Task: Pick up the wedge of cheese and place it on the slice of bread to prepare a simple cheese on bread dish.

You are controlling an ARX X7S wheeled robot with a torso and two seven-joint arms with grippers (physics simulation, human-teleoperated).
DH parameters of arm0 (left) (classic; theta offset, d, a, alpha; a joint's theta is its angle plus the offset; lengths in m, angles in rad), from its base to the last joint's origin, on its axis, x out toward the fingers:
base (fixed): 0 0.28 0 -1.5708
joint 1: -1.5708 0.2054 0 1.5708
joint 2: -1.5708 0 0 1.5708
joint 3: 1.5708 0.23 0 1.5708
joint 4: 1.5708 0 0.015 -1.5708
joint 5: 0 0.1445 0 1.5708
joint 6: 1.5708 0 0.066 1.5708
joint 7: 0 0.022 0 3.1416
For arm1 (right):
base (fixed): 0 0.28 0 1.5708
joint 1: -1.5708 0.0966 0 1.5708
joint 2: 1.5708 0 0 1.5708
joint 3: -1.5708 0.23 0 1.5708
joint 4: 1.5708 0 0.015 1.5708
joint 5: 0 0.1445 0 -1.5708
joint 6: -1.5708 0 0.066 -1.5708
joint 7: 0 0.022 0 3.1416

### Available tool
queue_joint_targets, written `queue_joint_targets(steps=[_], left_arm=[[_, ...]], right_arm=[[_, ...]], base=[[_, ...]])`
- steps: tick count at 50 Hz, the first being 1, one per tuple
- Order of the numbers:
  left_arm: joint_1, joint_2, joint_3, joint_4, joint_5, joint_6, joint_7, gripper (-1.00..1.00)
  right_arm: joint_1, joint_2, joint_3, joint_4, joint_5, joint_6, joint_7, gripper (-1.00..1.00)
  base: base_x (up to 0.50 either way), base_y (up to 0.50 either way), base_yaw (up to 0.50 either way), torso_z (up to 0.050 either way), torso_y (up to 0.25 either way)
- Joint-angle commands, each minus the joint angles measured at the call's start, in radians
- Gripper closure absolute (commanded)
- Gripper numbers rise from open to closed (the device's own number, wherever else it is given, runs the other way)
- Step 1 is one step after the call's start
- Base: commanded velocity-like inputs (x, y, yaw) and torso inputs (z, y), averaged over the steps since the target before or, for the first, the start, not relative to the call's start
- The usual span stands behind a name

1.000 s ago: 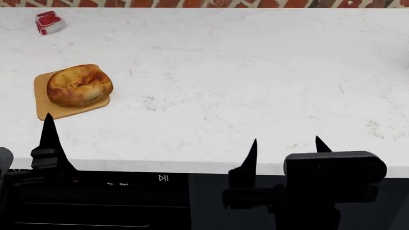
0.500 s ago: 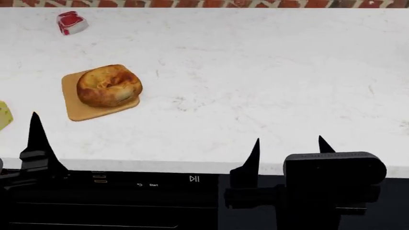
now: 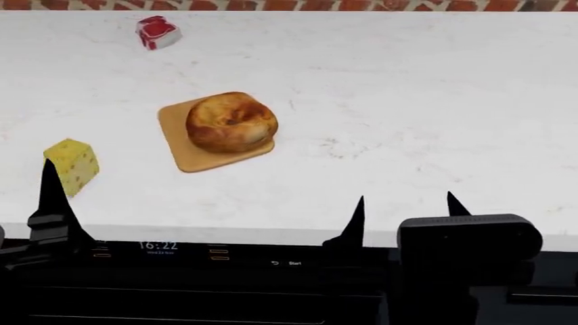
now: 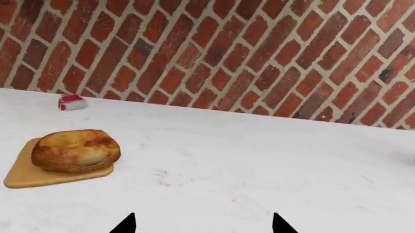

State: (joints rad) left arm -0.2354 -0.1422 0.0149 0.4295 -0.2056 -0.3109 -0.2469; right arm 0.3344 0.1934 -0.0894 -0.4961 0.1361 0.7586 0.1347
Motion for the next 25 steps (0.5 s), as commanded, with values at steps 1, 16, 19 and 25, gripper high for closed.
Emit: queue_joint_targets(steps=[1, 16, 19, 25], left_arm=[[0.001, -0.008, 0.005, 0.003, -0.008, 0.003, -0.01, -1.0], [0.0, -0.019, 0.013, 0.001, -0.02, 0.01, -0.019, -1.0], [0.0, -0.021, 0.017, 0.001, -0.019, 0.01, -0.022, -1.0], [0.0, -0.024, 0.02, 0.001, -0.024, 0.012, -0.026, -1.0]], right_arm=[[0.003, 0.006, -0.013, 0.003, 0.002, -0.001, 0.004, -1.0], [-0.003, 0.013, -0.013, 0.002, 0.02, -0.012, 0.0, -1.0], [-0.003, 0.014, -0.015, 0.001, 0.023, -0.011, -0.001, -1.0], [0.001, 0.018, -0.028, 0.001, 0.023, -0.009, -0.002, -1.0]], base=[[0.0, 0.44, 0.0, 0.0, 0.0], [0.02, 0.41, 0.0, 0.0, 0.0], [0.05, 0.29, 0.0, 0.0, 0.0], [0.06, 0.29, 0.0, 0.0, 0.0]])
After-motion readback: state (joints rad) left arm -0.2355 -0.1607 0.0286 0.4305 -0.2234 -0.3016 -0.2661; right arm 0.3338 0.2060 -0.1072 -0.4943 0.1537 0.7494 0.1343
